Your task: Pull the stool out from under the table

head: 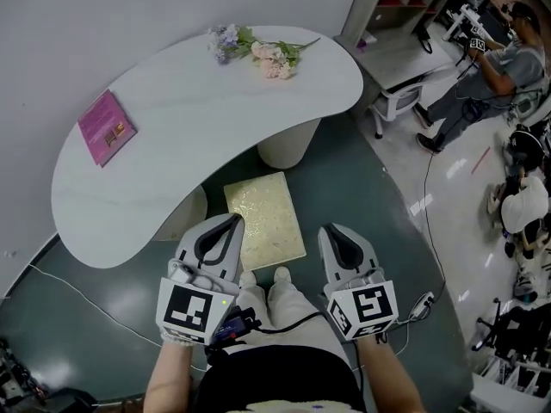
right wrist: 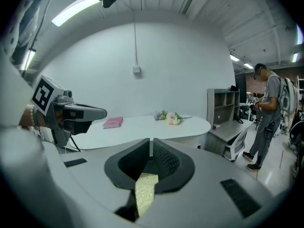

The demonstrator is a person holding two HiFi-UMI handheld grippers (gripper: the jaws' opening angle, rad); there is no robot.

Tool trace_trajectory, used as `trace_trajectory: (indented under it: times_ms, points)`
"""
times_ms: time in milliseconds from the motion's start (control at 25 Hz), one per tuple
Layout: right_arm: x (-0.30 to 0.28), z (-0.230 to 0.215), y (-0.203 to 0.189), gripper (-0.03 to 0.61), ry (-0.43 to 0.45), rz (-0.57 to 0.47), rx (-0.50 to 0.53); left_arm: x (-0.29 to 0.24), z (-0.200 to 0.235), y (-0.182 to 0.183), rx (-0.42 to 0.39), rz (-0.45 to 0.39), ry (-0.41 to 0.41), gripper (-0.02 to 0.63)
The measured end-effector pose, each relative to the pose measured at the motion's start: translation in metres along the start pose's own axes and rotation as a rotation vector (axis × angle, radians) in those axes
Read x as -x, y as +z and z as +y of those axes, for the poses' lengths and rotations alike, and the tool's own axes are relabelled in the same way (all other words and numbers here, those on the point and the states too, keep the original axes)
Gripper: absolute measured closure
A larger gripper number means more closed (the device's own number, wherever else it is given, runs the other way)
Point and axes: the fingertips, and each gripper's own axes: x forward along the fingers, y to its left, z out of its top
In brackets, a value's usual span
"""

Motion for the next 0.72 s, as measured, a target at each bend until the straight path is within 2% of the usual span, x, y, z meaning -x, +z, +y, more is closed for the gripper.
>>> trace_trajectory:
  times_ms: [120,320,720]
  points:
    - [0.010,0.008,0.017,0.531,0.025,-0.034,0.028,0.012,0.003,0.018,-0.030,-0.021,0.021,0.597]
    - [0.020,0.017,0.045,0.531,0.037,-0.080,0.070,0.029,0.011,0.035,-0.030,-0.049,0.051,0.597]
    - [0.023,0.033,0.069,0.532,0.067,-0.115,0.100,0.050,0.022,0.040,-0.037,-0.055,0.083,0.597]
